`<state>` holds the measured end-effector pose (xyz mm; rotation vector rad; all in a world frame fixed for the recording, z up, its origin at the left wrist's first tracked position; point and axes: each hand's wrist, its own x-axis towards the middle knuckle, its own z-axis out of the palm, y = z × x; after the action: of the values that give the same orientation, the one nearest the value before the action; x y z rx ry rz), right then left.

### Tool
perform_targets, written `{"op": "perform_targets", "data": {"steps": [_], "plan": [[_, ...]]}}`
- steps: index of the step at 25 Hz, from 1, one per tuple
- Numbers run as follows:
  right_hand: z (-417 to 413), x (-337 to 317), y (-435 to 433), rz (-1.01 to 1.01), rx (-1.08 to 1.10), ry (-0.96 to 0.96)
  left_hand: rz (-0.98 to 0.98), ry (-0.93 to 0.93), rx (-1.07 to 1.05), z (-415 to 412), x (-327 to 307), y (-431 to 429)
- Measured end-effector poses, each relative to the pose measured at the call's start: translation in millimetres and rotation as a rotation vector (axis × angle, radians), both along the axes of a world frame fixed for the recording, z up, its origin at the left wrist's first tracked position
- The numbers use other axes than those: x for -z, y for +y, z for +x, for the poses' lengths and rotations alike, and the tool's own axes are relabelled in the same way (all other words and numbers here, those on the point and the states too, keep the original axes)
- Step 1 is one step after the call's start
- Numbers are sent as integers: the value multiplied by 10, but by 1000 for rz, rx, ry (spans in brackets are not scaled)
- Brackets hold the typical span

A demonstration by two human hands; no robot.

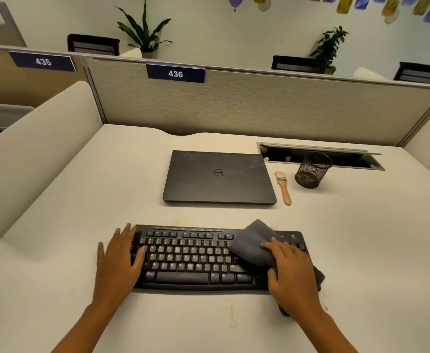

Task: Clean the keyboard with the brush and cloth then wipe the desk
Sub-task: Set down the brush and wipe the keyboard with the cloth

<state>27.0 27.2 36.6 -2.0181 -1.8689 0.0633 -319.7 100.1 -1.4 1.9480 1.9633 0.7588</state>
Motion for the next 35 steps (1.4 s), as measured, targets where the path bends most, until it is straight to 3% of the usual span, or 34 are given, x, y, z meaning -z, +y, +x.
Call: {"op": "perform_targets", "data": {"steps": [2,4,17,24,28,32,35], "plan": [[8,8,93,-258,-17,-130,-25,-2,-53,-159,26,-32],[24,67,181,-358,-34,-140,-60,-3,-75,-265,68,-65],[-448,208,458,-133,-173,121,-28,175,-72,-353,319,-114],[-1500,251,452,-61,-590,33,-7,194,-87,-347,316,-104],[-1033,224,359,27,-756,-93,-2,184,-83,-347,307,-105],[-191,206,161,15,-663,-127,14,189,-82,-327,312,-97],[-162,179,133,-7,-686,-135,17,223,-82,-332,327,-91]]}}
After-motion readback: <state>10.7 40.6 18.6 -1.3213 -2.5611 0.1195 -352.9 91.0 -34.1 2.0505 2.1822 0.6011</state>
